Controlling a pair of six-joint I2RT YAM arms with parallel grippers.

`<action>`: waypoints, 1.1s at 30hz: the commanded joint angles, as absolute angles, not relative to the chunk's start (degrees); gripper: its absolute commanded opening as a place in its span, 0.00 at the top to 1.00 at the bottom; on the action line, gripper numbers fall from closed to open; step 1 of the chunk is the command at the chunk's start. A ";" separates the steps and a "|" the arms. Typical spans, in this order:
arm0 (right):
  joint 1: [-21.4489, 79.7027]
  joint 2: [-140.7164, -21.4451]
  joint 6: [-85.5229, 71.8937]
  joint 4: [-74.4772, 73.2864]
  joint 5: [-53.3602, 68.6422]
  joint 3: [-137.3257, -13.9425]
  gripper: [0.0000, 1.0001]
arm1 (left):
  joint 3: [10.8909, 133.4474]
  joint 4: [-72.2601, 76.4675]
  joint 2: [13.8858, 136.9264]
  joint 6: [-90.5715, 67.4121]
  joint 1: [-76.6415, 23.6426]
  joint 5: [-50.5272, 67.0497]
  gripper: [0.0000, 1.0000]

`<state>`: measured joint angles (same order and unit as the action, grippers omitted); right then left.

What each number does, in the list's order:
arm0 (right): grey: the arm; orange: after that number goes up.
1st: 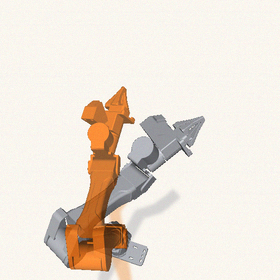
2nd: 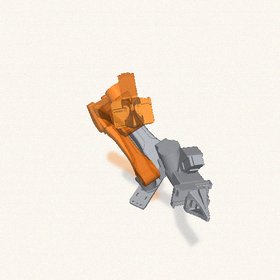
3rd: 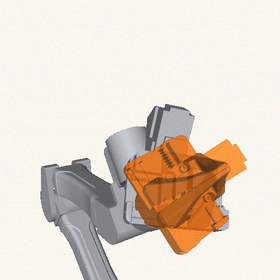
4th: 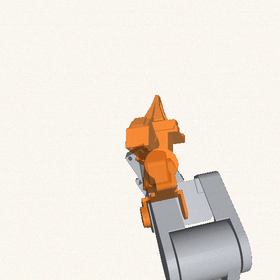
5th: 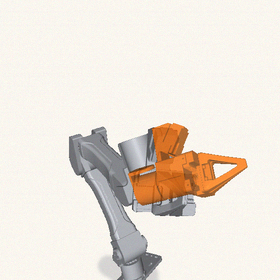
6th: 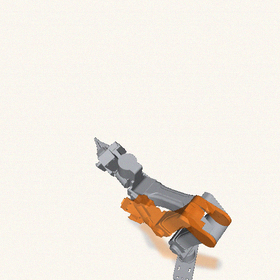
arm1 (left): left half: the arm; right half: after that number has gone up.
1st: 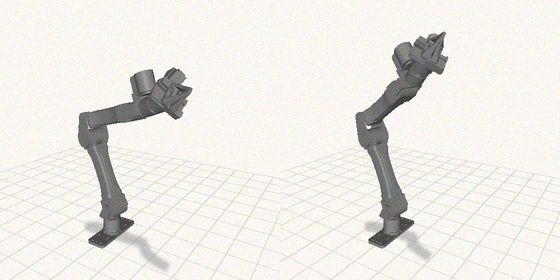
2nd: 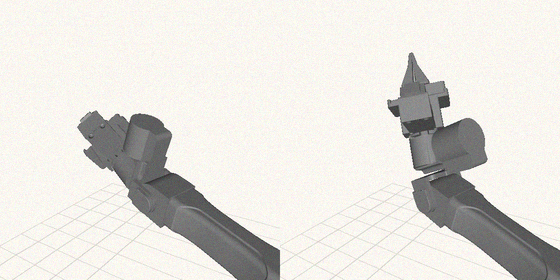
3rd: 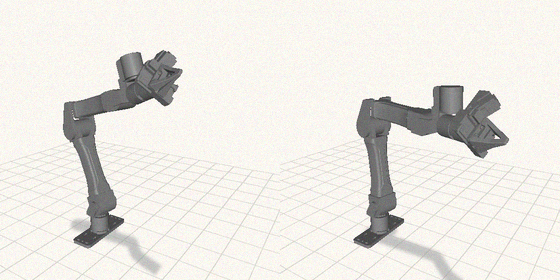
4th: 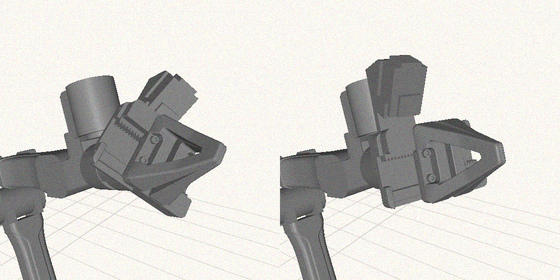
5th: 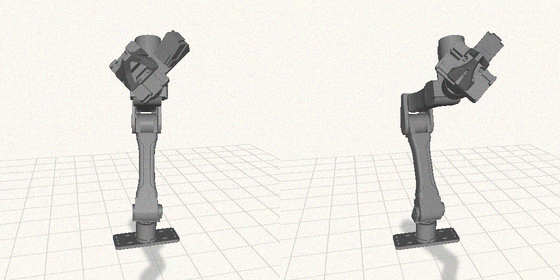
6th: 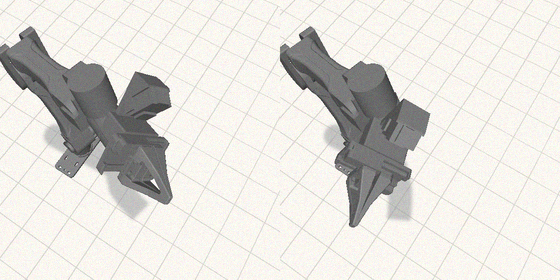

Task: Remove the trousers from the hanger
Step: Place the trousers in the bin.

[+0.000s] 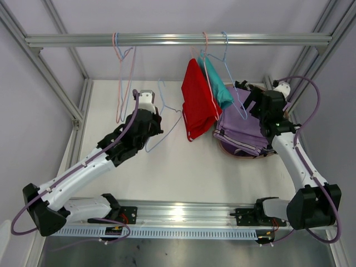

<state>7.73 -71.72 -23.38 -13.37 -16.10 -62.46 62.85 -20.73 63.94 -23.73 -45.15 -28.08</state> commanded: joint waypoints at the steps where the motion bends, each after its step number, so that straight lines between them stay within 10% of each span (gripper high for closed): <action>1: 7.91 -72.07 -24.43 -11.60 -13.10 -60.03 0.01 | 65.48 -18.11 61.88 -19.96 -46.84 -31.89 1.00; 33: 5.98 -67.23 -22.68 -4.04 -4.49 -43.77 0.00 | 89.55 -11.07 68.02 3.42 -40.62 -41.40 1.00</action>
<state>6.35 -67.42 -22.46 -4.99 -6.31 -44.51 85.78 -11.70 65.93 1.61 -42.48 -44.07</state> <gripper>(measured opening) 0.993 0.007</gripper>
